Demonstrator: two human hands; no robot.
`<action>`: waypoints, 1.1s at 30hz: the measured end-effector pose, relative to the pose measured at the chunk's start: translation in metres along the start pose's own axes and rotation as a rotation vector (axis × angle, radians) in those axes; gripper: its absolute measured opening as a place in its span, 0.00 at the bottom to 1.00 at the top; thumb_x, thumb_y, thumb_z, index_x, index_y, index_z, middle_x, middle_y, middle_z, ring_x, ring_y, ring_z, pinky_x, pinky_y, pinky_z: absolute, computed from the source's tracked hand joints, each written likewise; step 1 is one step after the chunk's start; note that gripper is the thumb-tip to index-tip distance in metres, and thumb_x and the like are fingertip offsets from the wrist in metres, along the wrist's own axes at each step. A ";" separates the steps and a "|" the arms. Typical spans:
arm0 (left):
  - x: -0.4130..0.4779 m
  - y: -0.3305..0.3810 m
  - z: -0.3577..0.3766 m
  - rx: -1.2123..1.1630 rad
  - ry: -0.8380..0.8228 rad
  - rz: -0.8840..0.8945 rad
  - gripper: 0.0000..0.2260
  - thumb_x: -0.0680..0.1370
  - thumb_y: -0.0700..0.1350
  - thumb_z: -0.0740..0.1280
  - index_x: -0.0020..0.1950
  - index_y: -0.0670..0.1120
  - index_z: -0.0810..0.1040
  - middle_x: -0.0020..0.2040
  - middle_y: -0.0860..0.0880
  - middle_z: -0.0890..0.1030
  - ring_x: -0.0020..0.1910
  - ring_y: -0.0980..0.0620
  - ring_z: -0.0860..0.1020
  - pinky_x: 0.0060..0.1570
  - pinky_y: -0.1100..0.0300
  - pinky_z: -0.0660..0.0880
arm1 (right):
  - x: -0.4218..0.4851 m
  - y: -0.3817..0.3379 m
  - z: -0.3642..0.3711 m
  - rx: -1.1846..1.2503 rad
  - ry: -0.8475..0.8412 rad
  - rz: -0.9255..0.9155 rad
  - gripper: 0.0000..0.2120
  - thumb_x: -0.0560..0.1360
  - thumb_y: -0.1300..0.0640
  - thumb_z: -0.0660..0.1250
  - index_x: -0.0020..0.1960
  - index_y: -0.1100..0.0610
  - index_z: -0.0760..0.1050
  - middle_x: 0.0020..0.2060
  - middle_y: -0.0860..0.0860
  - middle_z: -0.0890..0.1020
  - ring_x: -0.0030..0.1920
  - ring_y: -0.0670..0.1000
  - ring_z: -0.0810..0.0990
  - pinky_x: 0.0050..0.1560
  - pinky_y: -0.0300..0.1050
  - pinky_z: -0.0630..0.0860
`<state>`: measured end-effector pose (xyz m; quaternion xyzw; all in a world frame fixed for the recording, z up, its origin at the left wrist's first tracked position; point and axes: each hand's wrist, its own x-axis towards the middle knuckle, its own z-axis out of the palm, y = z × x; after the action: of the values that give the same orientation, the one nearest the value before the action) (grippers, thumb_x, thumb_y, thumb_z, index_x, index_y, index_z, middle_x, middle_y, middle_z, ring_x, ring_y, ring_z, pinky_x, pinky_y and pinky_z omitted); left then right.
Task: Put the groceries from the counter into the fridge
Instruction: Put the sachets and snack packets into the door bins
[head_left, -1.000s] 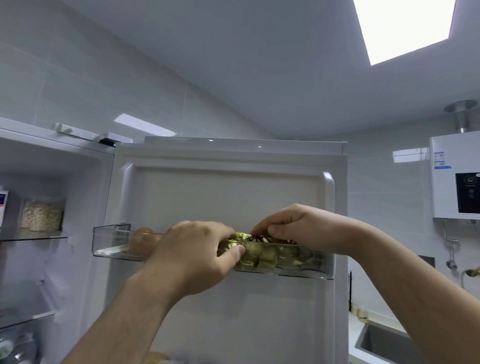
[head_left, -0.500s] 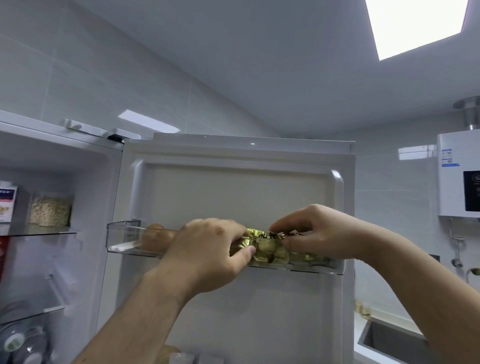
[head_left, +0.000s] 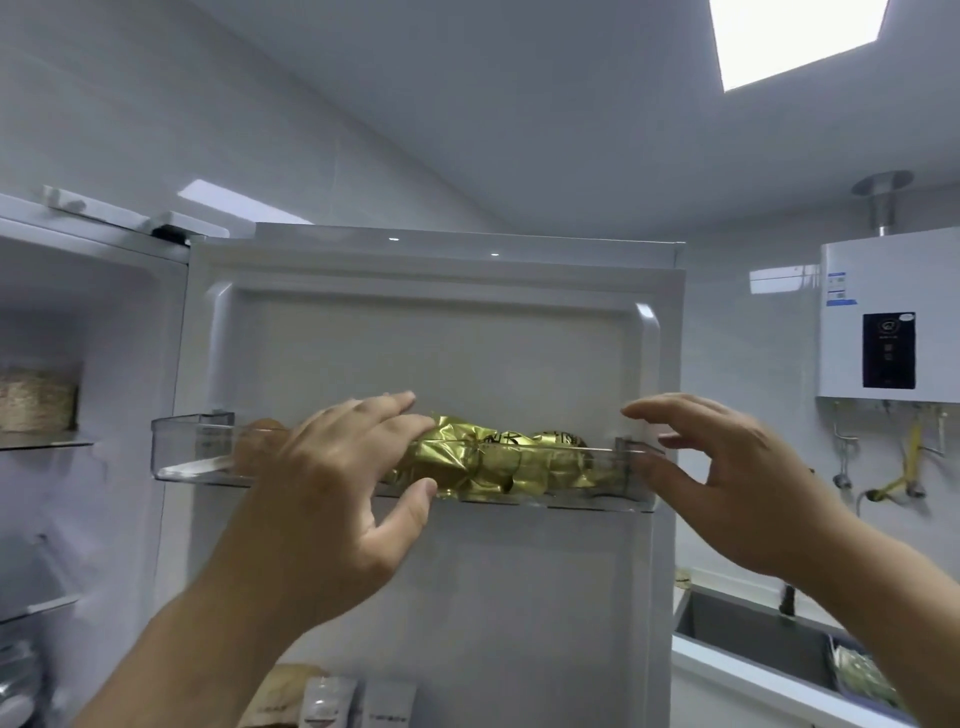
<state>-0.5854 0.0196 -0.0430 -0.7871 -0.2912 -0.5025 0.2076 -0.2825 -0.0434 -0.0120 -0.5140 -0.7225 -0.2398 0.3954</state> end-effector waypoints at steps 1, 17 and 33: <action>-0.004 0.005 0.000 -0.007 -0.005 0.000 0.20 0.72 0.55 0.63 0.59 0.48 0.82 0.62 0.50 0.80 0.61 0.53 0.75 0.64 0.63 0.62 | -0.005 0.002 -0.002 -0.012 -0.005 0.008 0.20 0.75 0.48 0.66 0.66 0.47 0.75 0.56 0.34 0.75 0.51 0.43 0.79 0.49 0.34 0.73; 0.005 0.169 0.044 -0.013 -0.341 0.021 0.32 0.71 0.64 0.52 0.69 0.51 0.75 0.70 0.53 0.75 0.70 0.53 0.71 0.68 0.61 0.60 | -0.132 0.042 -0.123 -0.423 -0.264 0.141 0.24 0.81 0.46 0.59 0.76 0.44 0.61 0.73 0.41 0.68 0.71 0.46 0.67 0.67 0.39 0.67; 0.021 0.387 0.142 -0.332 -0.444 0.287 0.24 0.80 0.57 0.61 0.76 0.57 0.63 0.74 0.62 0.66 0.72 0.62 0.64 0.69 0.68 0.57 | -0.298 0.112 -0.279 -0.594 -0.264 0.469 0.21 0.78 0.47 0.61 0.70 0.47 0.71 0.66 0.43 0.73 0.66 0.46 0.71 0.66 0.43 0.71</action>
<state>-0.2250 -0.1753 -0.0946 -0.9339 -0.1293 -0.3244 0.0764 -0.0399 -0.3785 -0.1024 -0.7834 -0.5293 -0.2735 0.1772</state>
